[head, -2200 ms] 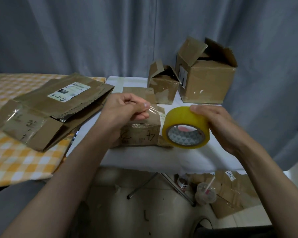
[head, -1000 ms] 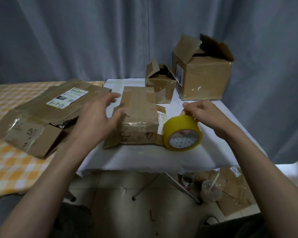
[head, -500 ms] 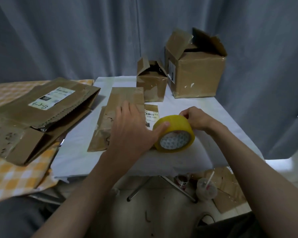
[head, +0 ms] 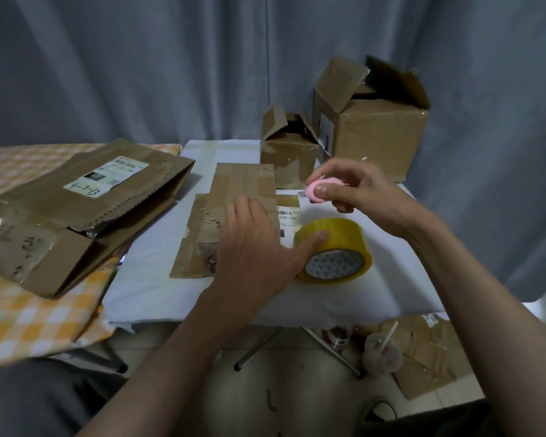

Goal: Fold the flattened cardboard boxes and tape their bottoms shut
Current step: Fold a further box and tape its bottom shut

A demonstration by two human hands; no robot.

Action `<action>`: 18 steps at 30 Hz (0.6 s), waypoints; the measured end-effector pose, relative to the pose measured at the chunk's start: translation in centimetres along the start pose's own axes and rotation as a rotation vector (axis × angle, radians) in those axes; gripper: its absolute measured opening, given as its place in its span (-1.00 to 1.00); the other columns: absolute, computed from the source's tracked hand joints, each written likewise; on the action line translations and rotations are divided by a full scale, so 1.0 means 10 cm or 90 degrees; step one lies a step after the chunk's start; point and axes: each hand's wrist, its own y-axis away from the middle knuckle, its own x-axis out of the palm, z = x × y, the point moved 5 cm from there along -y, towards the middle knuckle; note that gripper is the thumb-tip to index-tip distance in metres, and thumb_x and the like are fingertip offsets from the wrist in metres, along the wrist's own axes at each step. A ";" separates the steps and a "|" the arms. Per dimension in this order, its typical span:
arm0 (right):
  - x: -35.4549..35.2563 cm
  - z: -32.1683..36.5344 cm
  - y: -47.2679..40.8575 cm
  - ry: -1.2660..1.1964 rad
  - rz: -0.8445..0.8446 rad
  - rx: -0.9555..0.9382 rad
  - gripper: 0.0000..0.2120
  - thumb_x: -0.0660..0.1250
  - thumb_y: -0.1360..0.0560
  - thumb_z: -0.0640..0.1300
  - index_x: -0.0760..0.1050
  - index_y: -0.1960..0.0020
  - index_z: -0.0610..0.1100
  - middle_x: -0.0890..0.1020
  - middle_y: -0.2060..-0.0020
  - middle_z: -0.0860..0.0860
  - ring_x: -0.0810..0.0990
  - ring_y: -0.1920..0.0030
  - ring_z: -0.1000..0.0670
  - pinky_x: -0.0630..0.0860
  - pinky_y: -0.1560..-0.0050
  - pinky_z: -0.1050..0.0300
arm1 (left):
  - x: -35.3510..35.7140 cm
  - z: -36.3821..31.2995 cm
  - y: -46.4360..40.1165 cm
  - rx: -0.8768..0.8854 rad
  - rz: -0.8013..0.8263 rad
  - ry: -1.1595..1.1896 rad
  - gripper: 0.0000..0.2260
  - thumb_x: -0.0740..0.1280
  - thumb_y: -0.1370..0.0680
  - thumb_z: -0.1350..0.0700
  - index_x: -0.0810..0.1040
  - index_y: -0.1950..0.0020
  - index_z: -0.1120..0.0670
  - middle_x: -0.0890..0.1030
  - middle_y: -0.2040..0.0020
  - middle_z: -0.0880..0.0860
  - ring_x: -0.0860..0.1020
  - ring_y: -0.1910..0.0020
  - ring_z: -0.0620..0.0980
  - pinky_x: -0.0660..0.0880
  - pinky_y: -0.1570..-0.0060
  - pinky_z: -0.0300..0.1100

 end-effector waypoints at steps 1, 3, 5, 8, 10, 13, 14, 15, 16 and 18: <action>0.03 0.04 0.00 -0.003 0.011 -0.003 -0.88 0.43 -0.53 -0.19 0.65 -0.05 -0.16 0.65 0.07 -0.10 0.50 0.22 0.02 0.43 0.27 0.14 | 0.00 0.00 0.01 0.003 -0.011 0.006 -0.20 0.12 -0.34 -0.59 0.43 -0.10 0.13 0.38 0.03 0.02 0.33 0.04 -0.02 0.39 0.00 -0.13; 0.09 0.11 0.01 -0.004 0.042 -0.001 -0.86 0.46 -0.49 -0.22 0.67 -0.04 -0.18 0.69 0.07 -0.06 0.58 0.13 0.03 0.49 0.19 0.15 | 0.00 0.00 0.01 0.009 -0.022 0.012 -0.22 0.12 -0.34 -0.58 0.43 -0.08 0.12 0.37 0.06 0.01 0.32 0.07 -0.04 0.36 0.04 -0.15; 0.12 0.14 0.02 0.000 0.066 0.007 -0.87 0.46 -0.48 -0.26 0.68 -0.02 -0.19 0.72 0.06 -0.02 0.65 0.01 0.04 0.55 0.07 0.18 | 0.00 0.00 0.03 0.009 -0.030 0.012 -0.23 0.13 -0.35 -0.57 0.43 -0.07 0.12 0.38 0.07 0.02 0.32 0.08 -0.04 0.36 0.06 -0.15; 0.14 0.11 0.02 -0.007 0.087 0.023 -0.86 0.44 -0.50 -0.29 0.68 -0.04 -0.22 0.73 0.00 -0.05 0.66 -0.13 0.05 0.56 -0.12 0.21 | 0.01 0.02 0.03 0.002 -0.026 0.015 -0.23 0.15 -0.35 -0.57 0.44 -0.09 0.13 0.38 0.05 0.02 0.33 0.06 -0.03 0.35 0.06 -0.15; 0.17 0.10 0.01 -0.011 0.102 0.027 -0.73 0.43 -0.48 -0.37 0.64 -0.16 -0.20 0.71 -0.06 -0.05 0.66 -0.13 0.01 0.57 -0.14 0.21 | 0.02 0.02 0.03 0.000 -0.021 0.017 -0.24 0.15 -0.35 -0.56 0.42 -0.10 0.12 0.36 0.05 0.01 0.32 0.05 -0.03 0.31 0.06 -0.16; 0.18 0.10 0.00 -0.011 0.111 0.022 -0.68 0.41 -0.47 -0.42 0.61 -0.20 -0.22 0.70 -0.06 -0.11 0.67 -0.10 -0.03 0.58 -0.09 0.22 | 0.03 0.01 0.02 0.003 -0.012 0.006 -0.24 0.11 -0.34 -0.57 0.40 -0.07 0.10 0.36 0.05 0.01 0.31 0.05 -0.03 0.30 0.06 -0.16; 0.19 0.11 0.00 0.001 0.114 0.010 -0.72 0.40 -0.48 -0.41 0.62 -0.16 -0.23 0.70 -0.05 -0.11 0.67 -0.09 -0.02 0.58 -0.08 0.21 | 0.03 0.01 0.03 0.005 -0.012 0.002 -0.24 0.09 -0.34 -0.58 0.39 -0.06 0.10 0.36 0.05 0.01 0.31 0.06 -0.03 0.31 0.06 -0.16; 0.19 0.12 0.00 0.015 0.122 -0.006 -0.77 0.40 -0.49 -0.40 0.63 -0.12 -0.23 0.70 -0.02 -0.10 0.67 -0.08 -0.01 0.57 -0.08 0.21 | 0.03 0.02 0.03 0.005 -0.012 0.000 -0.24 0.07 -0.34 -0.58 0.39 -0.06 0.09 0.36 0.05 0.01 0.32 0.06 -0.03 0.32 0.06 -0.16; 0.20 0.13 0.00 0.025 0.133 -0.018 -0.80 0.40 -0.49 -0.39 0.64 -0.09 -0.23 0.71 0.00 -0.10 0.67 -0.08 -0.01 0.56 -0.08 0.19 | 0.03 0.02 0.03 0.004 -0.009 -0.004 -0.24 0.06 -0.34 -0.59 0.39 -0.06 0.09 0.36 0.05 0.01 0.32 0.06 -0.03 0.31 0.06 -0.17; 0.21 0.13 0.01 0.018 0.153 -0.027 -0.82 0.37 -0.50 -0.42 0.64 -0.03 -0.22 0.71 0.01 -0.15 0.67 -0.09 -0.05 0.55 -0.11 0.17 | 0.04 0.03 0.03 0.001 -0.001 -0.011 -0.25 0.07 -0.34 -0.59 0.38 -0.06 0.08 0.36 0.04 0.01 0.32 0.05 -0.03 0.29 0.05 -0.18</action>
